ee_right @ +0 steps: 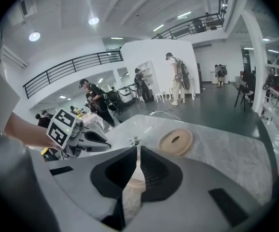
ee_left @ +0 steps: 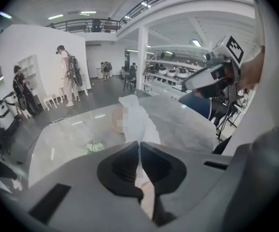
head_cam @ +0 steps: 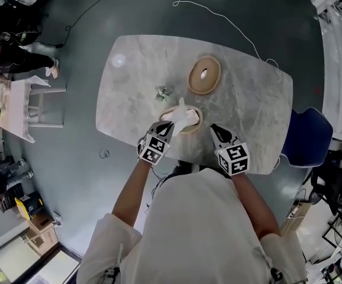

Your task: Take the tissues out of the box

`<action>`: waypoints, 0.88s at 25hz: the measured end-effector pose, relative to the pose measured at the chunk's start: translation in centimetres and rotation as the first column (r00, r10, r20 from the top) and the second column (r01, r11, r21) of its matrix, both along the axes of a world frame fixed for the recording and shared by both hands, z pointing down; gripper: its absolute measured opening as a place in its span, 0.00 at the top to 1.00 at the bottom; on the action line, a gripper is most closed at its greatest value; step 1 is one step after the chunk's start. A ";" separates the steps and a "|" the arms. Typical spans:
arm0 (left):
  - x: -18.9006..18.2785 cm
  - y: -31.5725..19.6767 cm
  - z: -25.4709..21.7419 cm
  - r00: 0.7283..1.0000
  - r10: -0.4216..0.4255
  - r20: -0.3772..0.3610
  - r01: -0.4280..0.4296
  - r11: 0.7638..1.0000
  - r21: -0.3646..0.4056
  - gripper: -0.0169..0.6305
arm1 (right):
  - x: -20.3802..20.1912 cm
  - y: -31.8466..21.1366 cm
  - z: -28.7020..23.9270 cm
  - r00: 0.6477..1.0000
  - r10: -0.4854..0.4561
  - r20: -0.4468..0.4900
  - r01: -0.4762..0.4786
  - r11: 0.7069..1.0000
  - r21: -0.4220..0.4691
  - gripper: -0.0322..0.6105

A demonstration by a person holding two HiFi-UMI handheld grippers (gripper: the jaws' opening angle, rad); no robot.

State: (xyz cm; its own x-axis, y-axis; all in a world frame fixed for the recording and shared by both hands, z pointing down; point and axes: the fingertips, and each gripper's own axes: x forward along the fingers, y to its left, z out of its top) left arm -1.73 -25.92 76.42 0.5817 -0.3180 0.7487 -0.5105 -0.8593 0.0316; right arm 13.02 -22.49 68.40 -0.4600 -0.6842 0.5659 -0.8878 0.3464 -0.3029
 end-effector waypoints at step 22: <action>-3.7 1.2 -15.7 0.914 -0.222 -0.339 0.279 0.952 0.129 0.96 | -1.7 0.6 -7.9 0.998 -0.051 -0.023 0.054 0.987 0.154 0.88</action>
